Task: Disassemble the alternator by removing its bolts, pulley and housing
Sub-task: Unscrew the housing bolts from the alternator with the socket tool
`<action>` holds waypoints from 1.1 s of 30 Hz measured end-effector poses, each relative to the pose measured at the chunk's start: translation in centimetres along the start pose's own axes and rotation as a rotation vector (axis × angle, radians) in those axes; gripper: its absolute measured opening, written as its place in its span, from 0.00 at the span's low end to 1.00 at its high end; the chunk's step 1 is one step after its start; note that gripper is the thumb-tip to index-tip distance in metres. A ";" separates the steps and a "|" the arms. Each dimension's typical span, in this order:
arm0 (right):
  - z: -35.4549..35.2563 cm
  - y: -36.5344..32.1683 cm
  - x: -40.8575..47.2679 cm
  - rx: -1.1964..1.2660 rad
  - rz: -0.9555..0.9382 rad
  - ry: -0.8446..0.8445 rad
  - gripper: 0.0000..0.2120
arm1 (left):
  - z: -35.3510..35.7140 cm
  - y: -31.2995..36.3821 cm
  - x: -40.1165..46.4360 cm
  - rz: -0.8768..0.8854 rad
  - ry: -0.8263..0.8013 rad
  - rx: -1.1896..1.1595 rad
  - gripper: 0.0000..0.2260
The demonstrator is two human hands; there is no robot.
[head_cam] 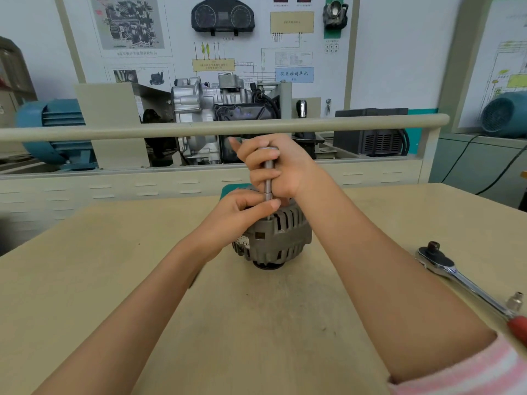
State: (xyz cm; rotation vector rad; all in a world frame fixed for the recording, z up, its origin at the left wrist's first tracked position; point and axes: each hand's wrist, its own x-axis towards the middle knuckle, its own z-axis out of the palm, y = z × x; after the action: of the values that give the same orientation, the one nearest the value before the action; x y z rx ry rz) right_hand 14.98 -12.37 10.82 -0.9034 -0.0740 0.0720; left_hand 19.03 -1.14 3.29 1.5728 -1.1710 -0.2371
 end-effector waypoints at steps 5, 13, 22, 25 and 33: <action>0.1 0.2 -0.2 0.040 0.043 -0.101 0.10 | 0.0 0.1 0.0 0.022 0.031 0.009 0.10; 2.3 3.3 0.2 0.009 -0.804 0.610 0.06 | 0.2 -0.3 0.1 -0.023 0.117 0.041 0.16; -0.3 -0.1 -0.1 0.019 0.053 -0.064 0.10 | 0.0 0.2 -0.1 -0.026 0.022 -0.024 0.08; 0.2 0.1 -0.3 0.023 0.049 -0.063 0.12 | -0.1 0.0 -0.1 -0.026 0.052 -0.022 0.08; 1.8 3.0 -0.3 0.072 -0.763 0.618 0.09 | 0.3 -0.6 0.3 -0.018 0.127 0.017 0.13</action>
State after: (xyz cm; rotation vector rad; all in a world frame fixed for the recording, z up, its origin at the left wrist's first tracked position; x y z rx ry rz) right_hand 14.43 -9.12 9.56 -0.7437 0.1624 -0.9054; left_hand 19.27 -1.59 2.83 1.5900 -1.0627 -0.1377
